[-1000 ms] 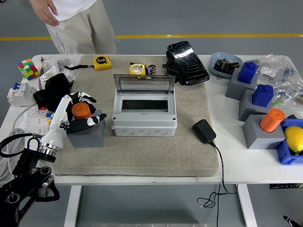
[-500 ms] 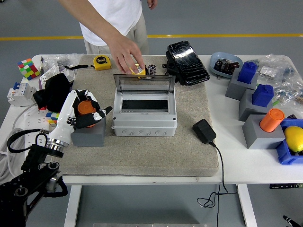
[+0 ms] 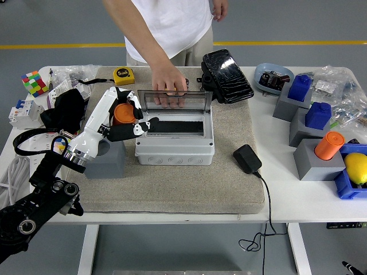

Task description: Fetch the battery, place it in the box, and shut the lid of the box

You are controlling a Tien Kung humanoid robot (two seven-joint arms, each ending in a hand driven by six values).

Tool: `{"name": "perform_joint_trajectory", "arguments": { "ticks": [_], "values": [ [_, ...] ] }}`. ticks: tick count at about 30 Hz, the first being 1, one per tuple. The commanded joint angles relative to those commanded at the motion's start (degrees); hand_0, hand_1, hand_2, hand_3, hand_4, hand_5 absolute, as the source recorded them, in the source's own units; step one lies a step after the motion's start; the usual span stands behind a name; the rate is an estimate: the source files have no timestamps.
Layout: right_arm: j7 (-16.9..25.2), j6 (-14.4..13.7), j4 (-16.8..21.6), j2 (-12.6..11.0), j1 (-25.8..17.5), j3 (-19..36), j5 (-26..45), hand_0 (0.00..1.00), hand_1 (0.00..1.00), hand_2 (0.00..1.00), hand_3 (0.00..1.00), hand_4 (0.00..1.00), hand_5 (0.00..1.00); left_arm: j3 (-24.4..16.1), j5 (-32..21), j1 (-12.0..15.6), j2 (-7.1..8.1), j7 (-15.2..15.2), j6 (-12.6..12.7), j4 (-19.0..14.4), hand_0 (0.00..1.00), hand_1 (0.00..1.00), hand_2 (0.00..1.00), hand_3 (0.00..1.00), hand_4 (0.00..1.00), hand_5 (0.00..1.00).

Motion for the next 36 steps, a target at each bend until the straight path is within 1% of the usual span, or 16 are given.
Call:
{"name": "perform_joint_trajectory", "arguments": {
  "ticks": [4,5,7,10,11,14,16,17,21,22,23,28,29,34,35,36],
  "values": [
    [0.04,-0.04,0.02,-0.01,0.10,-0.28,0.18,0.663,0.631,0.640,0.546,0.939,0.452,5.26,5.67,-4.21,1.18,5.95,-0.30,-1.12,0.129,0.091,0.144,0.196,0.800,0.002],
    [0.05,-0.05,0.03,-0.01,0.12,-0.37,0.20,0.661,0.631,0.640,0.545,0.939,0.452,6.65,6.94,-5.32,1.25,7.21,-0.25,-0.91,0.113,0.065,0.142,0.196,0.854,0.002],
    [0.05,-0.09,0.01,-0.01,0.20,-0.63,0.34,0.661,0.631,0.640,0.545,0.939,0.452,9.77,10.85,-7.82,1.12,10.38,0.00,-0.20,0.113,0.065,0.142,0.196,0.854,0.002],
    [0.06,-0.17,0.05,-0.01,0.25,-0.98,0.53,0.661,0.631,0.640,0.545,0.939,0.452,13.71,16.24,-11.35,0.10,15.70,-0.22,1.19,0.113,0.065,0.142,0.196,0.854,0.002],
    [0.04,-0.17,0.03,-0.03,0.25,-1.06,0.55,0.661,0.631,0.641,0.546,0.939,0.453,14.45,17.31,-12.14,-0.31,17.05,-0.37,1.66,0.113,0.064,0.150,0.197,0.948,0.002],
    [-0.06,-0.15,-0.06,-0.11,0.16,-1.47,0.75,0.661,0.631,0.641,0.546,0.939,0.453,16.31,19.72,-14.40,-1.63,20.58,-0.46,3.32,0.113,0.064,0.150,0.197,0.948,0.002],
    [-0.11,-0.11,-0.13,-0.17,0.15,-1.84,0.98,0.661,0.631,0.641,0.546,0.939,0.453,17.22,21.16,-15.73,-2.46,22.07,-0.50,4.53,0.113,0.064,0.150,0.197,0.948,0.002],
    [-0.12,-0.10,-0.15,-0.19,0.12,-2.06,1.17,0.661,0.631,0.641,0.546,0.939,0.454,17.84,22.18,-16.52,-3.02,23.02,-0.47,5.35,0.117,0.073,0.153,0.202,0.998,0.002],
    [-0.11,-0.11,-0.15,-0.16,0.14,-2.57,1.50,0.661,0.631,0.641,0.546,0.939,0.454,19.18,23.86,-18.31,-4.55,24.61,-0.29,7.87,0.117,0.073,0.153,0.202,0.998,0.002],
    [-0.10,-0.13,-0.12,-0.15,0.16,-2.66,1.55,0.661,0.631,0.641,0.546,0.939,0.454,19.41,23.81,-18.60,-4.86,24.70,-0.07,8.38,0.117,0.073,0.153,0.202,0.998,0.002],
    [-0.08,-0.14,-0.08,-0.16,0.17,-2.72,1.56,0.661,0.631,0.640,0.545,0.939,0.453,19.56,23.79,-18.79,-5.07,24.66,0.13,8.74,0.154,0.108,0.166,0.224,0.998,0.078],
    [-0.12,-0.17,-0.11,-0.11,0.13,-3.12,1.55,0.661,0.631,0.640,0.545,0.939,0.453,20.56,23.80,-19.83,-6.47,24.12,2.21,11.29,0.154,0.108,0.166,0.224,0.998,0.078],
    [-0.12,-0.18,-0.12,-0.11,0.09,-3.13,1.54,0.661,0.631,0.639,0.546,0.939,0.453,20.60,23.54,-19.94,-6.73,23.73,2.92,11.77,0.182,0.128,0.177,0.281,0.998,0.254],
    [-0.10,-0.19,-0.12,-0.09,-0.01,-3.28,1.58,0.661,0.631,0.639,0.546,0.939,0.453,20.40,22.71,-20.28,-7.38,22.47,4.75,13.14,0.182,0.128,0.177,0.281,0.998,0.254],
    [-0.09,-0.20,-0.11,-0.09,-0.04,-3.30,1.58,0.661,0.631,0.639,0.545,0.939,0.452,20.45,22.93,-20.36,-7.43,22.24,4.98,13.30,0.234,0.211,0.230,0.362,0.998,0.309],
    [-0.08,-0.19,-0.13,-0.08,-0.03,-3.31,1.58,0.661,0.631,0.639,0.545,0.939,0.452,20.58,23.15,-20.55,-7.49,22.01,5.05,13.48,0.234,0.211,0.230,0.362,0.998,0.309]
  ]
}}
